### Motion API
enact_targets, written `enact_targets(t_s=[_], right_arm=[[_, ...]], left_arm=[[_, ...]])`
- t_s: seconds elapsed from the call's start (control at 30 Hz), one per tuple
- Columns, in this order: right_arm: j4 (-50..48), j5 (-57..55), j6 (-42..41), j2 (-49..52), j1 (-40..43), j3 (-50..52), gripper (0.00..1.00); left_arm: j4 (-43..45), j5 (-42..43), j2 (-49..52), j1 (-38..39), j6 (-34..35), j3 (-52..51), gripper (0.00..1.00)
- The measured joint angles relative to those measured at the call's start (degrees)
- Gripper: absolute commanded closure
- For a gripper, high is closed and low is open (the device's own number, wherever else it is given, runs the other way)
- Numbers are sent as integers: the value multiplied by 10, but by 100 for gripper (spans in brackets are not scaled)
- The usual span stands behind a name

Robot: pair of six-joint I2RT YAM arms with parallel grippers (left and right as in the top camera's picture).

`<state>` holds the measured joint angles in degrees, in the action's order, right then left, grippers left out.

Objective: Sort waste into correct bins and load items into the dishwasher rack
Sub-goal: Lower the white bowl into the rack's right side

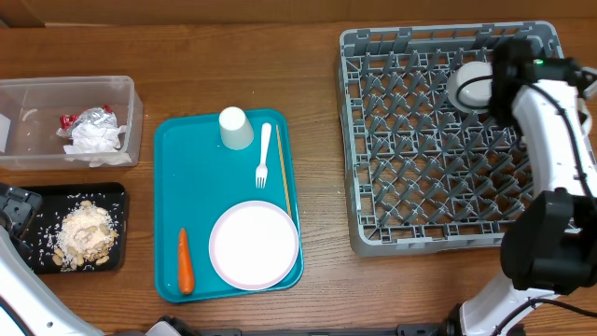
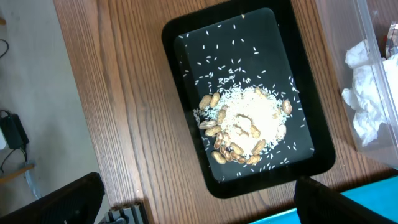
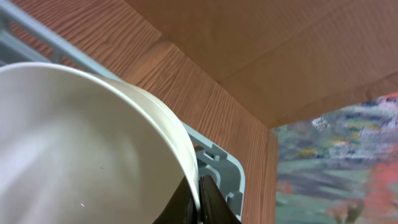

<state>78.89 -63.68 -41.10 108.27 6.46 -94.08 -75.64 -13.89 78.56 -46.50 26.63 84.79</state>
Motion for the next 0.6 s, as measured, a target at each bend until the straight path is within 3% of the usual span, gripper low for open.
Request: enact_targets(t_s=[0.6], right_arm=[[2,8,0,0,-11,37,96]], left_arm=[[0,0,0,0,0,0,0]])
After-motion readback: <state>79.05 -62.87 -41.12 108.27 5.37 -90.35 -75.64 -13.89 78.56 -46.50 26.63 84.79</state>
